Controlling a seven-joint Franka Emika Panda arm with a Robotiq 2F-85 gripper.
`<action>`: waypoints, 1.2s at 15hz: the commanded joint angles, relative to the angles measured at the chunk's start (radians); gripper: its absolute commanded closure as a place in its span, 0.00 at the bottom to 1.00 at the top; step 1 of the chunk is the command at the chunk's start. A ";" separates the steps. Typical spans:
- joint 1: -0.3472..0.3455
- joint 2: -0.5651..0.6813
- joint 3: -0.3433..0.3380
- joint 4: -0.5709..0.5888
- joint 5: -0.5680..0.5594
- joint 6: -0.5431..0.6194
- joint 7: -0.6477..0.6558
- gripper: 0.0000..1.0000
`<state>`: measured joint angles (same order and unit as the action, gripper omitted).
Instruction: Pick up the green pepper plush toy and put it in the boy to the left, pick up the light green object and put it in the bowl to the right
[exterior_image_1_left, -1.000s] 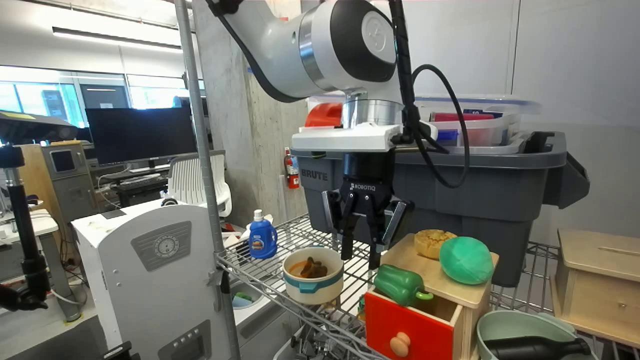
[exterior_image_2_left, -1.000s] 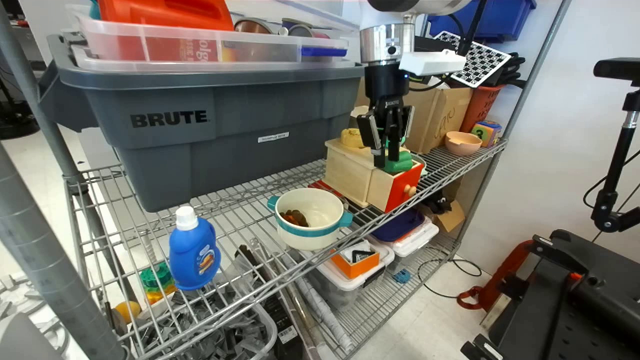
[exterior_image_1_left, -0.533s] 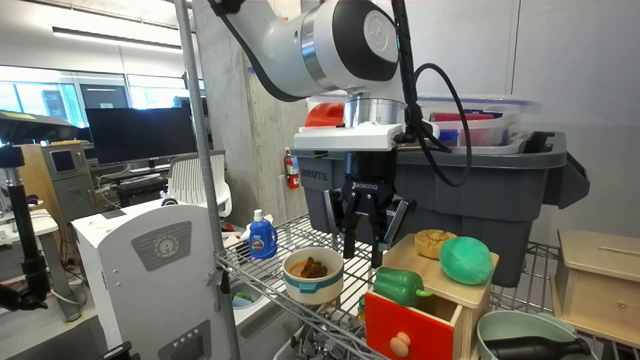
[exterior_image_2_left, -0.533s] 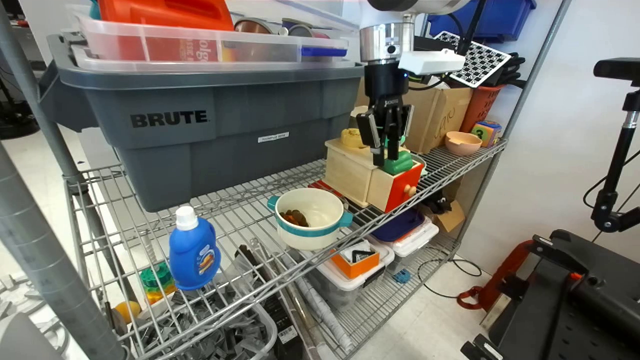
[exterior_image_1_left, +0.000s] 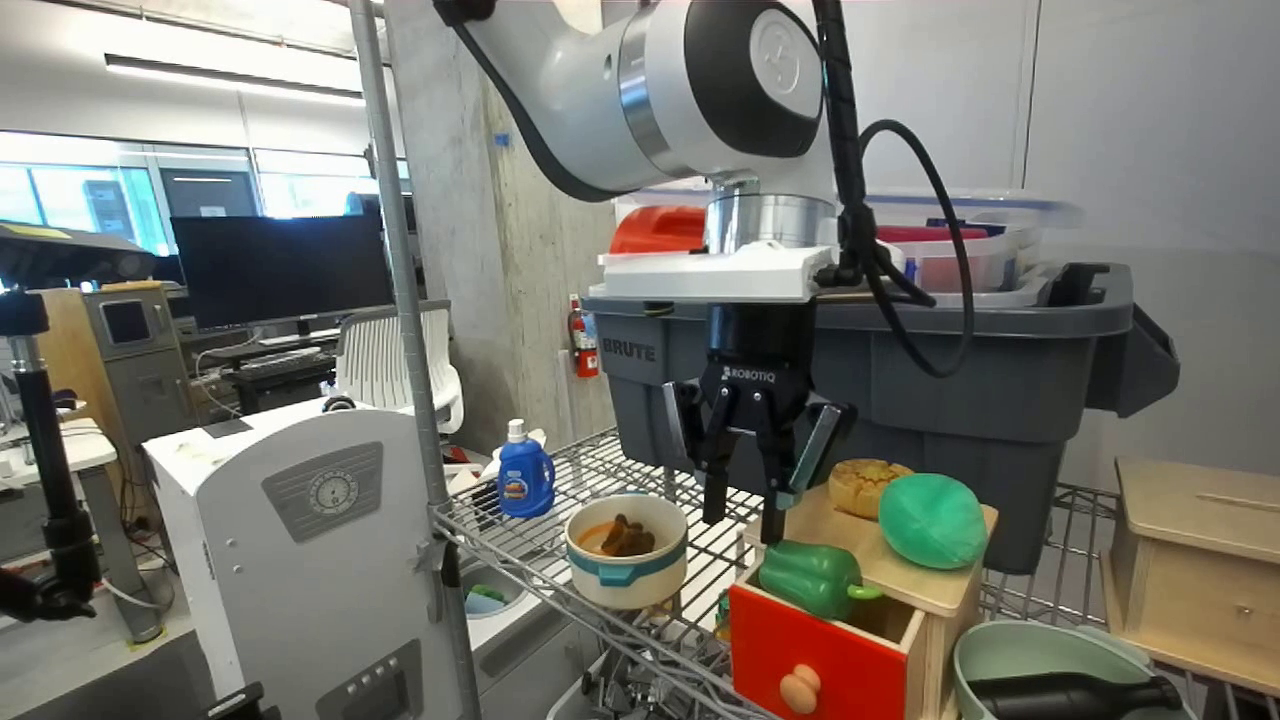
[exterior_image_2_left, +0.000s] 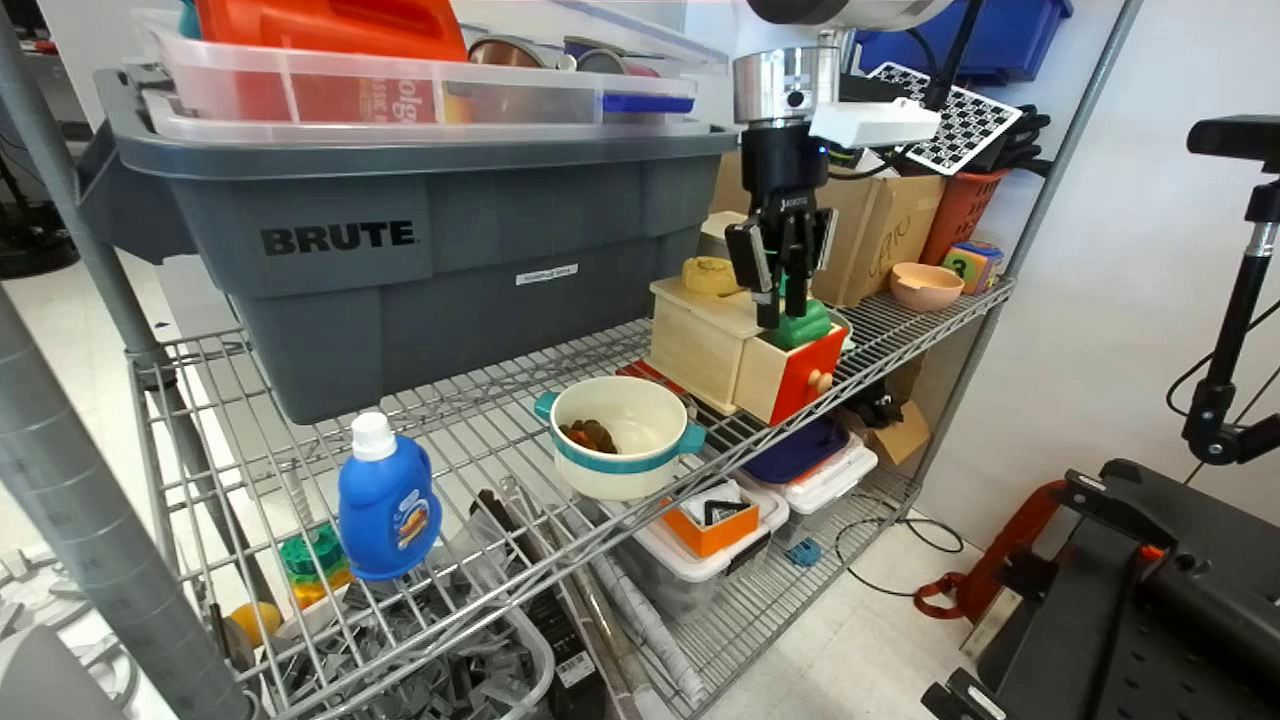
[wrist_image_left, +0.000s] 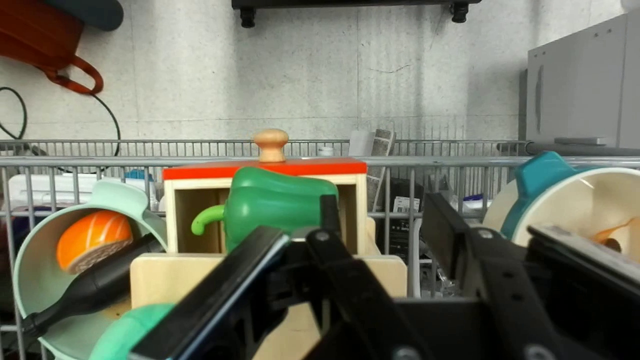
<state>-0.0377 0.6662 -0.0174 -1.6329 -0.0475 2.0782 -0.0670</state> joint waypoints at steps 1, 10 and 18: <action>-0.018 -0.016 0.003 -0.010 0.009 -0.009 -0.027 0.77; -0.016 -0.032 0.004 -0.023 0.001 -0.011 -0.025 0.77; 0.007 -0.118 0.007 -0.078 -0.005 -0.002 -0.018 0.77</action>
<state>-0.0341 0.6108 -0.0139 -1.6604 -0.0475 2.0782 -0.0782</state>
